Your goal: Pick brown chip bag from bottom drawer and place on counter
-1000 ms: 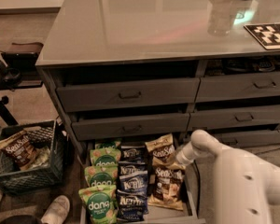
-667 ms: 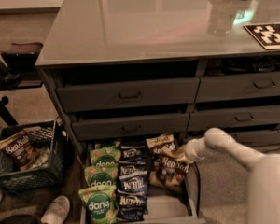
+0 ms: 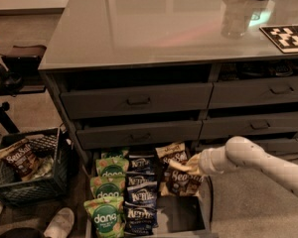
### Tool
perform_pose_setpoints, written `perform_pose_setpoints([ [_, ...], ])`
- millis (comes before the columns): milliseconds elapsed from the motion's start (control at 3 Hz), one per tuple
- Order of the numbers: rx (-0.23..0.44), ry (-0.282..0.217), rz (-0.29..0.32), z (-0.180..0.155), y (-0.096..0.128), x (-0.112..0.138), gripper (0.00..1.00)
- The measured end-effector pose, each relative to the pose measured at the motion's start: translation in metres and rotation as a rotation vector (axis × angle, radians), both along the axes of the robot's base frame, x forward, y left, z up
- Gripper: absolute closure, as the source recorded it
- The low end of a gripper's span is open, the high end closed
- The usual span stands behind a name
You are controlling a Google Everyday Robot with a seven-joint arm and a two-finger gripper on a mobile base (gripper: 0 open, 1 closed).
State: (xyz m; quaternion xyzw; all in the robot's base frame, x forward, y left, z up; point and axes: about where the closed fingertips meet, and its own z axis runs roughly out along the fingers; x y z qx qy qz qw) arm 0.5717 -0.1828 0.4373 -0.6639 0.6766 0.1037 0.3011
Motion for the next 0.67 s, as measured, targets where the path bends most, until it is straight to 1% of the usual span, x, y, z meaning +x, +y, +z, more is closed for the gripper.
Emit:
perform_pose_setpoints([
  [333,-0.013,0.027,0.094,0.018,0.031,-0.059,1.00],
  [667,0.028,0.035,0.158,0.035,0.047,-0.098,1.00],
])
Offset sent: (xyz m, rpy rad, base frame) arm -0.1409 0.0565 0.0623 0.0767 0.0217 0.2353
